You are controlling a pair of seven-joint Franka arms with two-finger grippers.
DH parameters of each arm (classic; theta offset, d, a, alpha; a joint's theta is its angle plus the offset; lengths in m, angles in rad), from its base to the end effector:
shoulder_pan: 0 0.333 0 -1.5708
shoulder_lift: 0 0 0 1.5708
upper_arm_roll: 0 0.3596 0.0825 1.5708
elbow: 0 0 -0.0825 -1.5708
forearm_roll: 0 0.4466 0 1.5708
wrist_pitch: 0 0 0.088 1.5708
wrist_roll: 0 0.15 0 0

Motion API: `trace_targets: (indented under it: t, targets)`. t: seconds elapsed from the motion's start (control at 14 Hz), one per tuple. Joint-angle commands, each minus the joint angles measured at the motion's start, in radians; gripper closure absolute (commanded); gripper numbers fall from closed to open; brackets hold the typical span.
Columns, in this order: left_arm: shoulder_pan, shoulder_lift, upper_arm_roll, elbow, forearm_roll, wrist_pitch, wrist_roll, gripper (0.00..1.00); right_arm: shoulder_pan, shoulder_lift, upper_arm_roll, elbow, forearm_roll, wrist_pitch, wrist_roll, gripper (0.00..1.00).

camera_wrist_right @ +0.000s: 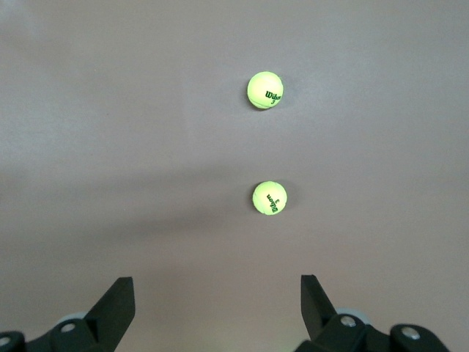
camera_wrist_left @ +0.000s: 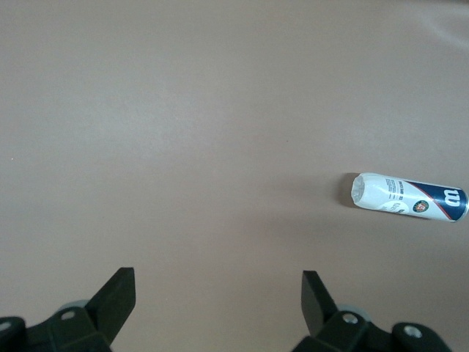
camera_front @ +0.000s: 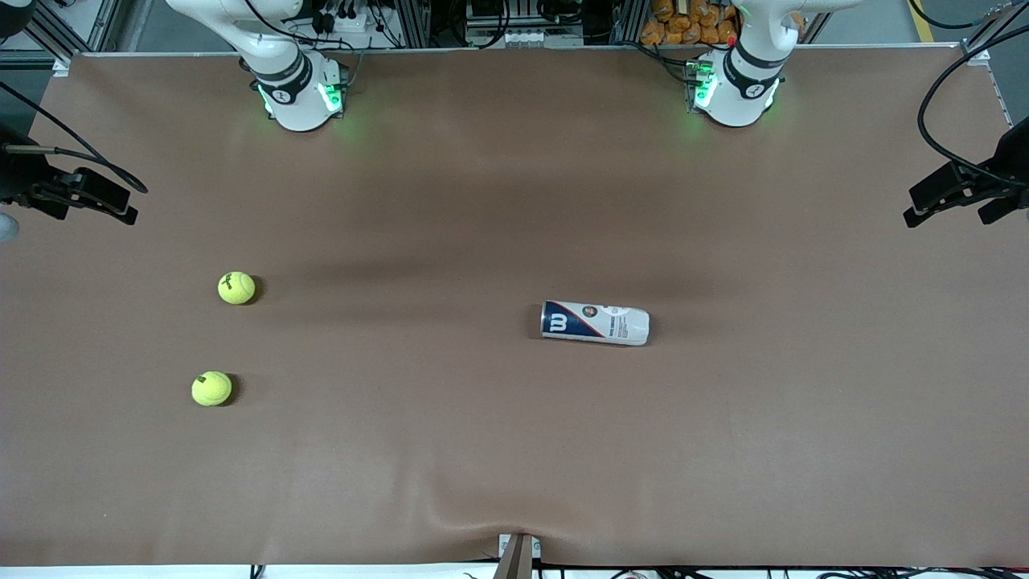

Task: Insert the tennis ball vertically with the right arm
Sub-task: 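Move the left gripper out toward the lying tennis ball can, then lower the left gripper onto the can while the right gripper reaches a ball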

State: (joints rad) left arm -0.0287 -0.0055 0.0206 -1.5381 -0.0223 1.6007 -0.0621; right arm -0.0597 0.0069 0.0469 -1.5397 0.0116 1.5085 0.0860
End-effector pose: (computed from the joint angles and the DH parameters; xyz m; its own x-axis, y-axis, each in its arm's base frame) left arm 0.6216 -0.0083 0.6489 0.9963 0.0546 0.0665 0.0530 -0.9982 0.0266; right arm 0.6116 -0.0061 0.6321 0.9944 -0.0979 -0.0390 -0.0983 -0.9951 -0.0086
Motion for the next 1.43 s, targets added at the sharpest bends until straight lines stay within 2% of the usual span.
trace_targets:
  t: [0.0, 0.43, 0.72, 0.79, 0.93, 1.15, 1.36]
  targets:
    - [0.003, 0.001, -0.001, 0.018, -0.01, -0.037, -0.011, 0.0, -0.009, 0.004, 0.008, 0.004, -0.013, -0.008, -0.009, 0.0]
    - [-0.01, 0.031, -0.002, 0.012, -0.008, -0.039, 0.002, 0.0, -0.009, 0.007, 0.008, 0.004, -0.013, -0.008, -0.009, 0.0]
    - [-0.013, 0.081, -0.005, 0.001, -0.011, -0.048, 0.005, 0.0, -0.011, 0.007, 0.008, 0.004, -0.013, -0.01, -0.009, 0.0]
    - [-0.017, 0.131, -0.007, 0.003, -0.021, -0.076, 0.005, 0.0, -0.009, 0.007, 0.008, 0.003, -0.013, -0.008, -0.009, 0.0]
    - [-0.019, 0.156, -0.011, 0.006, -0.047, -0.11, 0.01, 0.0, -0.014, 0.007, 0.008, -0.002, -0.013, -0.007, -0.011, 0.0]
    - [-0.054, 0.225, -0.06, 0.01, -0.07, -0.108, 0.016, 0.0, -0.011, 0.012, 0.008, -0.005, -0.013, -0.001, -0.009, 0.0]
    - [-0.063, 0.311, -0.123, 0.082, -0.08, -0.091, 0.097, 0.0, -0.014, 0.015, 0.008, -0.007, -0.013, -0.005, -0.009, 0.0]
